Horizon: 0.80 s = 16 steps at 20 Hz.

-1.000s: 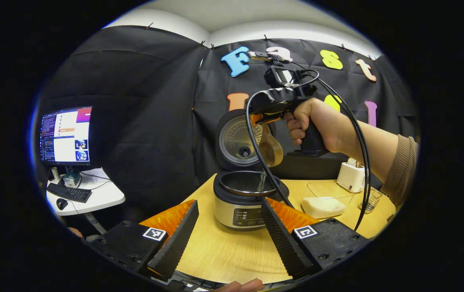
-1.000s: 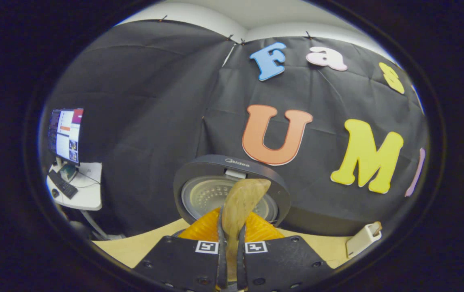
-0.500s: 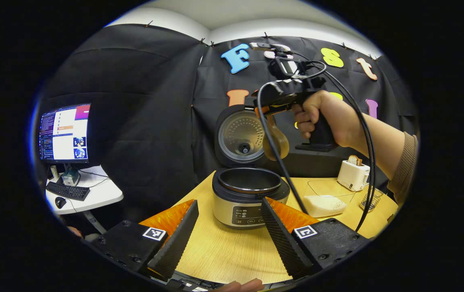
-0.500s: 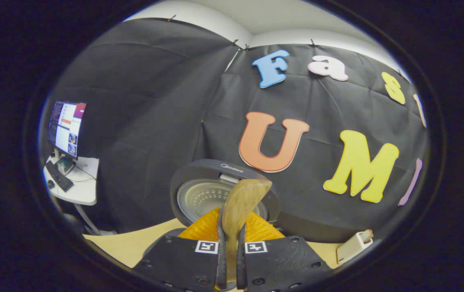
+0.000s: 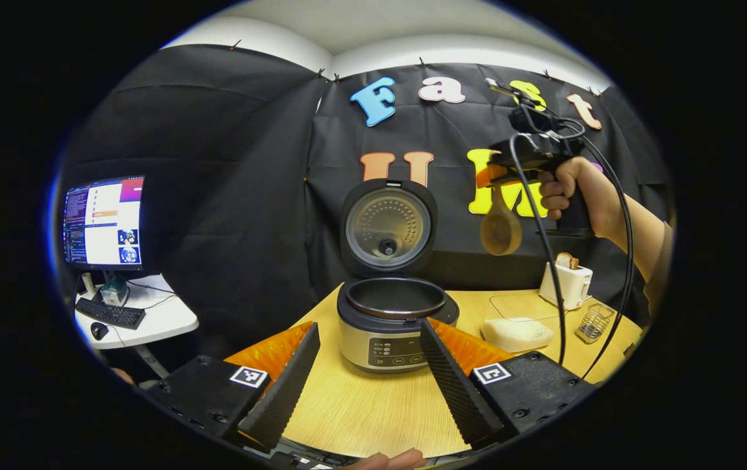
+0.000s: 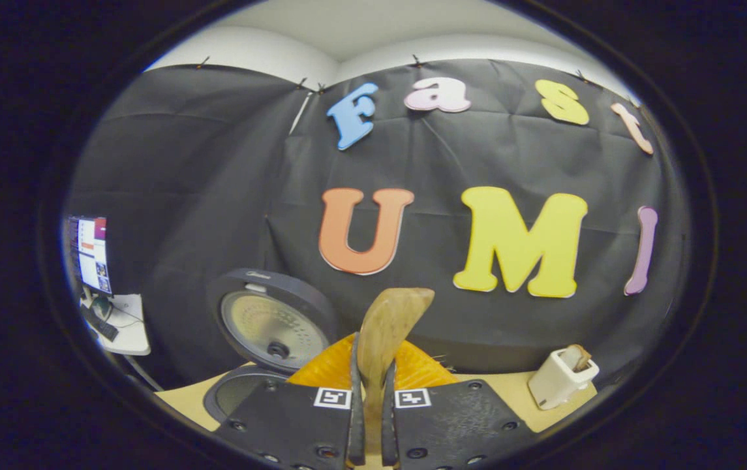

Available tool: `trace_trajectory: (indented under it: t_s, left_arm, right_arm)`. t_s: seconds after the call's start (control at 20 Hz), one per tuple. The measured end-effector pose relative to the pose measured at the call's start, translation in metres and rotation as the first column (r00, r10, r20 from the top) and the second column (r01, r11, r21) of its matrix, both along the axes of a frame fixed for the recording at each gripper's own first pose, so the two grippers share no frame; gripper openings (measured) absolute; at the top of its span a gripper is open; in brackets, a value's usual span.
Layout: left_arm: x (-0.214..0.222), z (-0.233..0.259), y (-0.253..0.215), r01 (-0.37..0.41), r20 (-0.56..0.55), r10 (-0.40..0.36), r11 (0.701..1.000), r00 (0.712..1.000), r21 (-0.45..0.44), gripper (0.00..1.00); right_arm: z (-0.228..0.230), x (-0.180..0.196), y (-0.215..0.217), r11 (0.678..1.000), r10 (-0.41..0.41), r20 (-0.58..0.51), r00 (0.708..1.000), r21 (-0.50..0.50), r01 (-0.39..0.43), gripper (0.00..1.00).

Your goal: Close the left gripper, press the button to open the rice cooker; take a wooden spoon from the chopstick holder with the right hand, scoop a spoonful of rice and pour it into the rice cooker, then put the wooden spoon back into the chopstick holder.

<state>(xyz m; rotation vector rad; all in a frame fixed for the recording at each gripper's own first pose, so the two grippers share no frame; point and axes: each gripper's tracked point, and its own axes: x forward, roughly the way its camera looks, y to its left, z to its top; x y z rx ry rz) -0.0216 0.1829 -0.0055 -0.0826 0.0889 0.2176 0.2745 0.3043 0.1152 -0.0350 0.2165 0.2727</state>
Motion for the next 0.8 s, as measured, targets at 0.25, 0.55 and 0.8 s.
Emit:
trace_trajectory:
  t_s: [0.25, 0.55, 0.8]
  left_arm:
    - [0.001, -0.002, 0.003, -0.010, -0.010, 0.011, 1.000, 1.000, 0.005, 0.98]
    - [0.002, -0.003, 0.004, -0.016, -0.015, 0.017, 1.000, 1.000, 0.019, 0.99]
    - [0.004, -0.002, 0.000, -0.018, -0.009, 0.019, 0.999, 1.000, 0.034, 0.98]
  right_arm:
    - [-0.014, 0.014, -0.100, 0.991, -0.123, -0.049, 0.991, 0.038, 0.125, 0.10]
    - [-0.029, 0.019, -0.194, 0.970, -0.239, -0.073, 0.968, 0.019, 0.241, 0.10]
    - [-0.038, 0.007, -0.261, 0.948, -0.317, -0.063, 0.946, 0.003, 0.318, 0.10]
